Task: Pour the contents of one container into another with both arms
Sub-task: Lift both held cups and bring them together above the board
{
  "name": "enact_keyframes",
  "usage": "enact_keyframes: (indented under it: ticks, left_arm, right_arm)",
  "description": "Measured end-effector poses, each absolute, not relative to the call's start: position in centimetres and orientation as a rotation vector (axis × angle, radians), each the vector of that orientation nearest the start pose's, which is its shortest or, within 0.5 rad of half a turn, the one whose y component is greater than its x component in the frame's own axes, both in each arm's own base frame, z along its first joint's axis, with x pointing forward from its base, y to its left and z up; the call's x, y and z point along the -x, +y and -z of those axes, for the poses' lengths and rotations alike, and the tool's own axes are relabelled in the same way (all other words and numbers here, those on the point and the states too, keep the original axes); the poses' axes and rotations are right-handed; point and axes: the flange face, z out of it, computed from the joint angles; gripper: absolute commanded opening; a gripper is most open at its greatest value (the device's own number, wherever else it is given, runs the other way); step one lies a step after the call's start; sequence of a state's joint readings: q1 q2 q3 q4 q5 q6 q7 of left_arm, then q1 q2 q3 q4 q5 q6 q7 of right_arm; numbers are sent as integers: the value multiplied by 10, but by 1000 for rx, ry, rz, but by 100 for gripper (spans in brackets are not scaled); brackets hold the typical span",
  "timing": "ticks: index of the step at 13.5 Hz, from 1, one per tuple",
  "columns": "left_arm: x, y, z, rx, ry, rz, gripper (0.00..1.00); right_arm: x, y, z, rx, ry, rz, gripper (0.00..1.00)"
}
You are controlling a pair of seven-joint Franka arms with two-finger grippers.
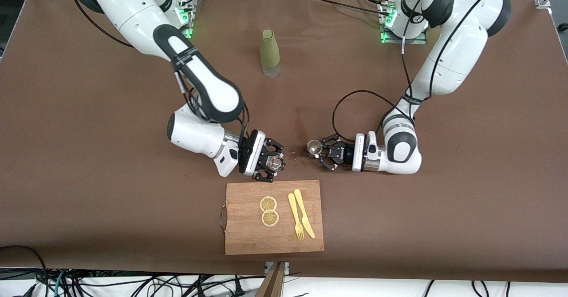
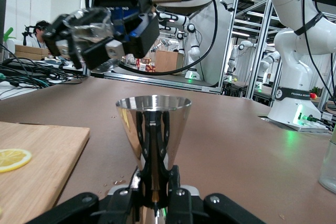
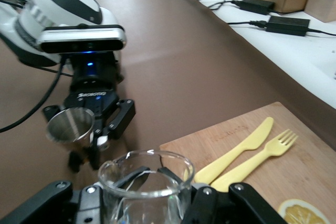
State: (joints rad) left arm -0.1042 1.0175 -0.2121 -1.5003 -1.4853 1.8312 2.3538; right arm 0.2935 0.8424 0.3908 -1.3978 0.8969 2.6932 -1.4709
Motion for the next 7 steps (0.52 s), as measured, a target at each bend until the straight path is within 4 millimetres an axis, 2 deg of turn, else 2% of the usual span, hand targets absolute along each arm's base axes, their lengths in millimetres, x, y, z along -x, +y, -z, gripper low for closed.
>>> enact_keyframes:
  ticks: [7]
  left_arm:
    - [-626, -291, -99, -1253, -1276, -973, 0]
  right_arm:
    - [-628, 444, -277, 2027, -1462, 924, 5]
